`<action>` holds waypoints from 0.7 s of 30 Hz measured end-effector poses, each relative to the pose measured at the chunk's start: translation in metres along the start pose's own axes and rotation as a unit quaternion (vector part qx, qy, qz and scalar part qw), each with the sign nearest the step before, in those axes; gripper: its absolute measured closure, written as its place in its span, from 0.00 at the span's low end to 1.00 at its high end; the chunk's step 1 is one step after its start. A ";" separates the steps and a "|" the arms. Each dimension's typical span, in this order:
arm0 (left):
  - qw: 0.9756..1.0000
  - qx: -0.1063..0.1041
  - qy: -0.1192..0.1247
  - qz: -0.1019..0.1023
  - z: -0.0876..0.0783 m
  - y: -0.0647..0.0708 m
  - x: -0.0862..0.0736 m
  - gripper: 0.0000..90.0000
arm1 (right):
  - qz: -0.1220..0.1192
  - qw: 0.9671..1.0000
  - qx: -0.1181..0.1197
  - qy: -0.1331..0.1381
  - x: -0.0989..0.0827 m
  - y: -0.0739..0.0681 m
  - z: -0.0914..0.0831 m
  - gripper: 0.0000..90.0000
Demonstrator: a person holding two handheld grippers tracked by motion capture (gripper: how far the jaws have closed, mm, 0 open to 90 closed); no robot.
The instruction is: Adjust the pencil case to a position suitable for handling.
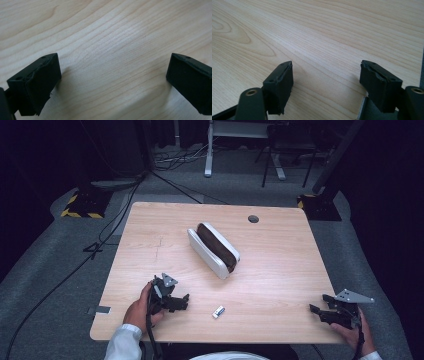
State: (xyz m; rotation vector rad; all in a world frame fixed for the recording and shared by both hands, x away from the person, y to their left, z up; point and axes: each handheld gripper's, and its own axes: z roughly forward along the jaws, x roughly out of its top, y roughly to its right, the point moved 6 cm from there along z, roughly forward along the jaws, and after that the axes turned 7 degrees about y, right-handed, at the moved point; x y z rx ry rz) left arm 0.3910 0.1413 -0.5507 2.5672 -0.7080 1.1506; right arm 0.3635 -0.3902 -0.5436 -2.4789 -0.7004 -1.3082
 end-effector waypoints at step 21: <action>0.996 -0.067 -0.002 0.060 -0.020 -0.016 -0.018 0.00 | -0.094 0.987 0.131 -0.013 0.017 -0.052 0.023 0.28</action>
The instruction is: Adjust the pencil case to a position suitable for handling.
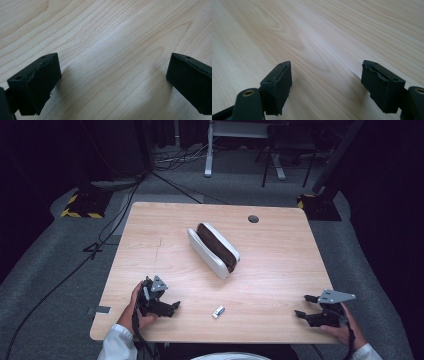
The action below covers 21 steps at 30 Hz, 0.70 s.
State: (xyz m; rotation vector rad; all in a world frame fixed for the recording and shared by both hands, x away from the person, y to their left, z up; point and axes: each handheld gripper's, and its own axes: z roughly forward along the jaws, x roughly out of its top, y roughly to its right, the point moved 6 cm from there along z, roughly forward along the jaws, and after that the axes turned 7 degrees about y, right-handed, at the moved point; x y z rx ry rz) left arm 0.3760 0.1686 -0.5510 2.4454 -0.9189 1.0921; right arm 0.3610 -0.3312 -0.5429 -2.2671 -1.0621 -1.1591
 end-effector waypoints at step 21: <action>1.000 -0.001 0.000 0.001 0.000 0.000 0.000 0.00 | -0.116 0.981 0.155 0.001 0.084 -0.107 0.117 0.26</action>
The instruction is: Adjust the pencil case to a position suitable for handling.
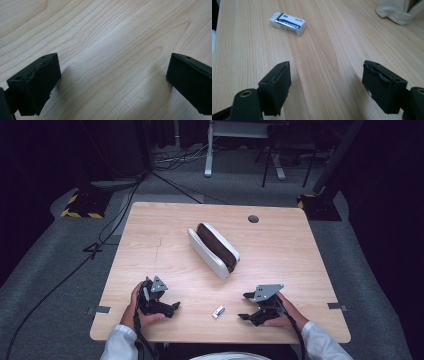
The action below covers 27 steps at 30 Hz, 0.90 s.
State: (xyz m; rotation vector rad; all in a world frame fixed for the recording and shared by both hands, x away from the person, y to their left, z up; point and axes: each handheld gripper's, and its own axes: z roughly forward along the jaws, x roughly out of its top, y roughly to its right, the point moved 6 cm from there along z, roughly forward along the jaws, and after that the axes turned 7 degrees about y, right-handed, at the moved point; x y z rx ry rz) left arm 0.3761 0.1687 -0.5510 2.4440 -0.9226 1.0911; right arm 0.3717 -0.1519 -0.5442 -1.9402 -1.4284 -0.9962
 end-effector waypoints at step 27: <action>1.000 0.000 0.000 0.003 0.000 -0.001 0.000 0.00 | -0.050 0.997 0.056 0.012 0.041 -0.036 0.054 0.37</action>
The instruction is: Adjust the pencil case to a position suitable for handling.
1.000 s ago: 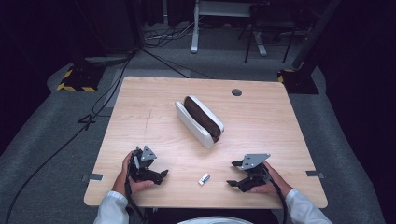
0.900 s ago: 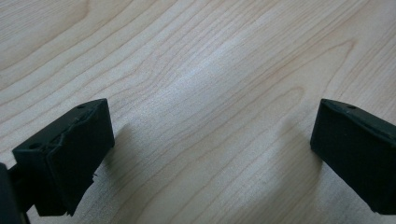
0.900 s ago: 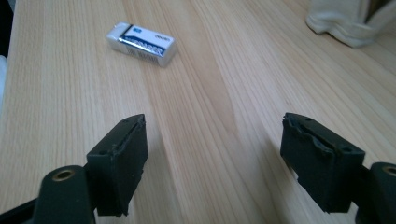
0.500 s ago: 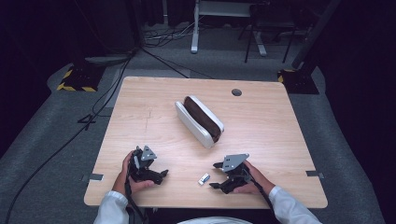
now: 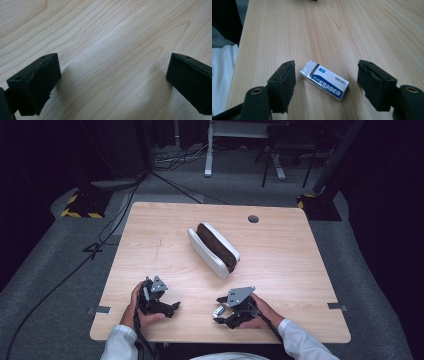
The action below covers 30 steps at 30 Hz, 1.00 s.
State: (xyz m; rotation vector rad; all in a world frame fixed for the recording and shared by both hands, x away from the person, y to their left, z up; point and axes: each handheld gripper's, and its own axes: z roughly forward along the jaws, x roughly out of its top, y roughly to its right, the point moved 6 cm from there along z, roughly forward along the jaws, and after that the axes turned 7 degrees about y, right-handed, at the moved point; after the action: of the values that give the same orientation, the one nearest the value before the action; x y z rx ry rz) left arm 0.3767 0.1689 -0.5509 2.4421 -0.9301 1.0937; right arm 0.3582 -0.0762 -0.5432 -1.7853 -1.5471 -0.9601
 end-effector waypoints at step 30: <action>1.000 -0.002 0.000 0.000 0.000 0.000 0.000 0.00 | 0.003 1.000 0.012 0.004 -0.014 -0.018 -0.023 0.54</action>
State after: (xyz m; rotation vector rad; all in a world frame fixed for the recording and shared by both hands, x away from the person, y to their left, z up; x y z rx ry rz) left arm 0.3772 0.1686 -0.5509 2.4395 -0.9324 1.0905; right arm 0.3357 -0.1000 -0.5424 -1.7658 -1.5403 -0.9407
